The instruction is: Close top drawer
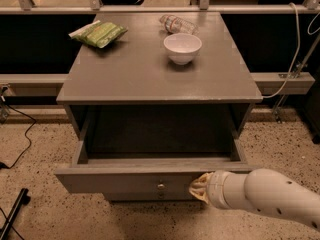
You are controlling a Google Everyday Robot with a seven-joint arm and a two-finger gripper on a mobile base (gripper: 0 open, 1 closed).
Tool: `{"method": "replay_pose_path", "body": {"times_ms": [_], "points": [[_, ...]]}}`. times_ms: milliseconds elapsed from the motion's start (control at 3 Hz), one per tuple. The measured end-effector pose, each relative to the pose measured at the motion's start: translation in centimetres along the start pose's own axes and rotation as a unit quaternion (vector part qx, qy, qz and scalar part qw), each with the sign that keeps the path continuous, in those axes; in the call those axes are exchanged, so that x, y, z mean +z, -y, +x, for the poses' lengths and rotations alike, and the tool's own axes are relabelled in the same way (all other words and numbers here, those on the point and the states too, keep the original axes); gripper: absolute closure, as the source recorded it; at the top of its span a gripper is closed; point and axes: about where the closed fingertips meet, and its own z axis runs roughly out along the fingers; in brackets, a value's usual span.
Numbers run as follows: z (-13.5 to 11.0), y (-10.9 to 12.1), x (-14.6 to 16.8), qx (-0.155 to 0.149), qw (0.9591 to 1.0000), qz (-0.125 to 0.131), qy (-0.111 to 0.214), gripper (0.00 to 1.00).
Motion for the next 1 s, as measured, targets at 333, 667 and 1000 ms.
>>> {"method": "replay_pose_path", "body": {"times_ms": [333,667,1000], "points": [[-0.2,1.7,1.0,0.006,0.9995,0.031,0.003,1.0],[-0.2,1.7,1.0,0.006,0.9995,0.031,0.003,1.0],[-0.7,4.2,1.8,-0.023,0.9974,0.06,0.032,1.0]]}}
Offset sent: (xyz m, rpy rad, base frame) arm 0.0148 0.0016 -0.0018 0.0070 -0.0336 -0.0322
